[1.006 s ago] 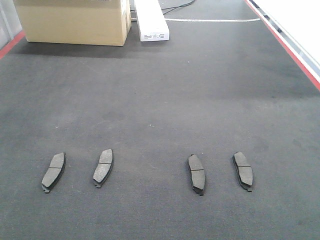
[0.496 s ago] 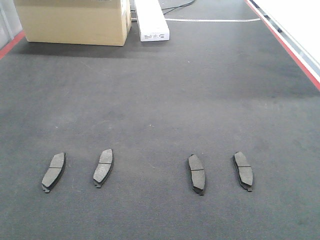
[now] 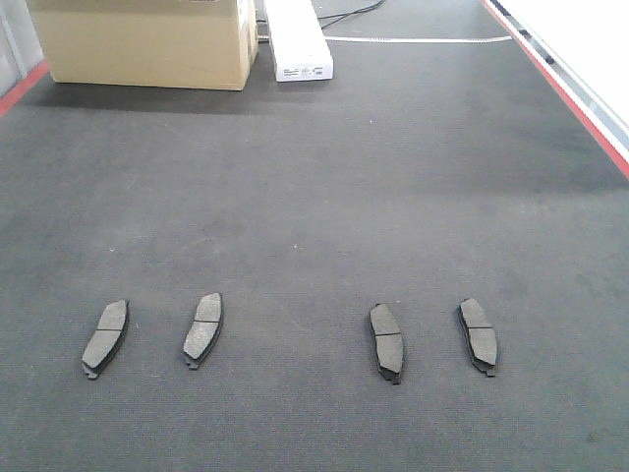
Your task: Move and align brake pads A on conveyor
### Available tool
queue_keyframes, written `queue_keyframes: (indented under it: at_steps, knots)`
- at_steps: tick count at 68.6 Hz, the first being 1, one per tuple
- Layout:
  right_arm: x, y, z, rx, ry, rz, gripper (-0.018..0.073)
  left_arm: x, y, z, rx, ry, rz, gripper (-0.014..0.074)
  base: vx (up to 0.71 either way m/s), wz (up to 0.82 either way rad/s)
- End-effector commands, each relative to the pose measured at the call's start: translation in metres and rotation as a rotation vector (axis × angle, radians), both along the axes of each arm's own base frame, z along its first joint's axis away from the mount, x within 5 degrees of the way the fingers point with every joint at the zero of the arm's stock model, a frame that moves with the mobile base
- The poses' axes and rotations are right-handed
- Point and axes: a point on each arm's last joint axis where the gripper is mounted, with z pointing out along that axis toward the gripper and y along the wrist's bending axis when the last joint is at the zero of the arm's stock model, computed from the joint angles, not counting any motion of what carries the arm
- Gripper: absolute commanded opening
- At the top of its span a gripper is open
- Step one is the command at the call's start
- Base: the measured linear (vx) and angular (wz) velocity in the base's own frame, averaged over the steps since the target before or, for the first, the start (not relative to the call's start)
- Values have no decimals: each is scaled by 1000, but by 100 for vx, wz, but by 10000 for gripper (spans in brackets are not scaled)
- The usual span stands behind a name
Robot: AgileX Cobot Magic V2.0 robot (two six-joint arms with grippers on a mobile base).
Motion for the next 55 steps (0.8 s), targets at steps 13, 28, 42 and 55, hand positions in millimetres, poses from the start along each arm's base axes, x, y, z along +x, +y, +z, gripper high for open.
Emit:
queue_keyframes:
  at_steps: [13, 28, 42, 55]
  knots:
    - [4, -9, 18, 12, -156, -179, -12, 0, -1, 2, -14, -73, -10, -6, 0, 0]
    - [20, -10, -9, 5, -321, -270, -12, 0, -1, 2, -14, -73, -10, -6, 0, 0]
    - [14, -14, -45, -29, -338, -321, -12, 0, -1, 2, -14, -73, -10, -6, 0, 0]
    - [5, -15, -74, -67, -367, -336, -12, 0, -1, 2, -14, -73, -10, -6, 0, 0]
